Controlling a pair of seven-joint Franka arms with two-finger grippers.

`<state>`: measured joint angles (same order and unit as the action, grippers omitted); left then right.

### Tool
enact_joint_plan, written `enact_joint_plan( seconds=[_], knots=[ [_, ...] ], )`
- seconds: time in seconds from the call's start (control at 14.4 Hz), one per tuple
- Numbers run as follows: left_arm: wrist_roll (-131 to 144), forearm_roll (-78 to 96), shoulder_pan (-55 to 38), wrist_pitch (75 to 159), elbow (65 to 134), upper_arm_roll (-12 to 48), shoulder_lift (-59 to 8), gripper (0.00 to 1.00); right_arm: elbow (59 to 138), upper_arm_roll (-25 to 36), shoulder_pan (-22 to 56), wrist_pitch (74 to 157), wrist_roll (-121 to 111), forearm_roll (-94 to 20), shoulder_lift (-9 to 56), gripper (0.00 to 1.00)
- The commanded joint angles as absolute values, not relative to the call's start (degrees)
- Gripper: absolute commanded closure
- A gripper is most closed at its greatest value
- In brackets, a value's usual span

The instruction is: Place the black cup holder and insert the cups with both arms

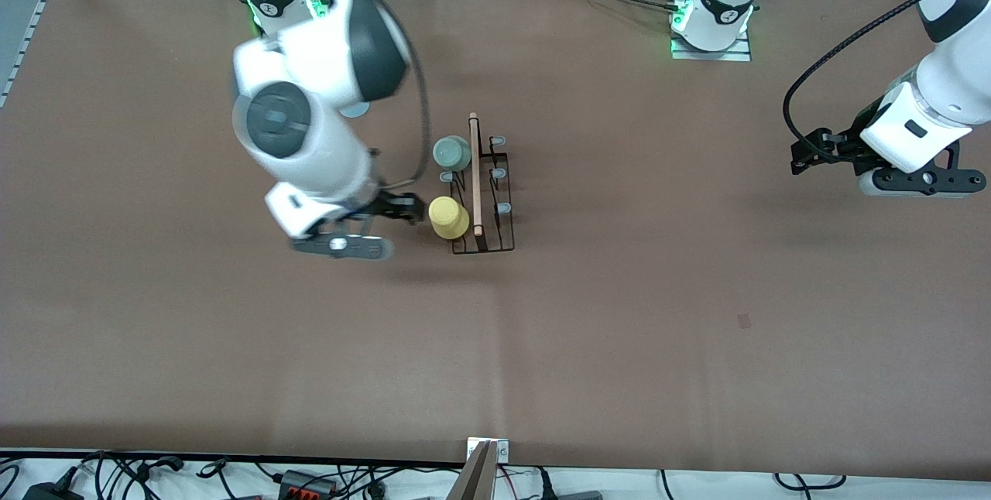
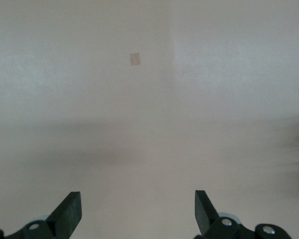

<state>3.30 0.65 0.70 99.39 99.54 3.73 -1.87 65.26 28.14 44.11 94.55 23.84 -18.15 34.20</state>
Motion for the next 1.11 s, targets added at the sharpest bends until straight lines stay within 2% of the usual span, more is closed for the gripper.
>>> enact_joint_plan(
  seconds=[0.0, 0.28, 0.42, 0.55, 0.69, 0.83, 1.04],
  knots=[
    [2.5, 1.1, 0.9, 98.4, 98.7, 3.3, -2.2, 0.00, 66.4, 29.4, 40.9, 93.6, 17.9, -17.8, 32.4, 0.00],
    [2.5, 0.9, 1.4, 97.9, 99.3, 3.3, -2.1, 0.00, 66.8, 26.8, 31.3, 93.1, 15.3, -17.5, 29.0, 0.00],
    [2.5, -0.7, 1.3, 97.1, 99.3, 3.8, -2.0, 0.00, 67.1, 18.9, 21.3, 92.9, 15.2, -14.2, 26.5, 0.00],
    [2.7, -0.9, 1.3, 96.3, 99.2, 3.9, -2.1, 0.00, 69.9, 8.5, 11.4, 93.6, 13.6, -6.0, 22.6, 0.00],
    [2.6, -0.9, 1.4, 96.3, 99.1, 3.8, -2.1, 0.00, 73.4, 3.3, 4.6, 94.2, 11.3, -1.7, 19.5, 0.00],
    [2.9, -0.9, 1.4, 96.7, 99.1, 3.6, -2.2, 0.00, 76.4, 1.9, -0.1, 96.3, 7.0, -1.6, 17.7, 0.00],
    [6.7, -0.7, 1.6, 97.0, 98.4, 3.1, -3.1, 0.00, 76.2, 2.5, -1.9, 96.4, -0.9, -1.1, 17.5, 0.00]
  ],
)
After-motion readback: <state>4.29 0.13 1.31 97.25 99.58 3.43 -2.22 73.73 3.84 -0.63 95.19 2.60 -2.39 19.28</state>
